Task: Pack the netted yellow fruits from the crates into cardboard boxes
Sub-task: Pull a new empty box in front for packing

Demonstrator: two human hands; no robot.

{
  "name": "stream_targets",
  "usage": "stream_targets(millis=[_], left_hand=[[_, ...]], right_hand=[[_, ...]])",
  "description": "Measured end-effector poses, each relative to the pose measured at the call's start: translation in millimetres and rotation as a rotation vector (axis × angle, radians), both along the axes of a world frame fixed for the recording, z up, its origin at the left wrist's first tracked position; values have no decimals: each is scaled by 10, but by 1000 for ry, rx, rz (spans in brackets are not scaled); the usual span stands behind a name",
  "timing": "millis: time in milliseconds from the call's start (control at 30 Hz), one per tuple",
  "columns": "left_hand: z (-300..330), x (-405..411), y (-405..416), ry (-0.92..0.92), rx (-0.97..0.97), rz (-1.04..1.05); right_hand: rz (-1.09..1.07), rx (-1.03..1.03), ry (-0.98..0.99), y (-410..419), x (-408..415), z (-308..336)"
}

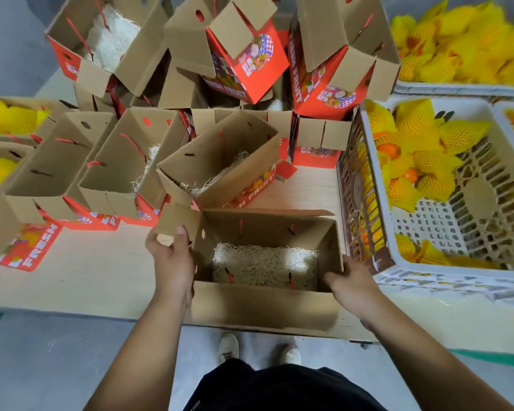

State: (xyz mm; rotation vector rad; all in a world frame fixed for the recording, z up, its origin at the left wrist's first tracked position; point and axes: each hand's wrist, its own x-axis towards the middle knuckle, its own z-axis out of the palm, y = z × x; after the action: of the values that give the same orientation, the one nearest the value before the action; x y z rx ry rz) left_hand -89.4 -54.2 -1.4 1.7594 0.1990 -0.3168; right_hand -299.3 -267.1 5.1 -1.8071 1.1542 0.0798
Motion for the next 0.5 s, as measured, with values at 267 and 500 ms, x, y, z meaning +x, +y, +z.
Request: stream_targets(millis=[267,500], left_hand=[[-194,165,126,-396,538,-589],[-3,485,113,-514,688,-322]], right_hand=[[-124,-28,-40,-18,56,-176],[-58,-257,-56,98,462,-174]])
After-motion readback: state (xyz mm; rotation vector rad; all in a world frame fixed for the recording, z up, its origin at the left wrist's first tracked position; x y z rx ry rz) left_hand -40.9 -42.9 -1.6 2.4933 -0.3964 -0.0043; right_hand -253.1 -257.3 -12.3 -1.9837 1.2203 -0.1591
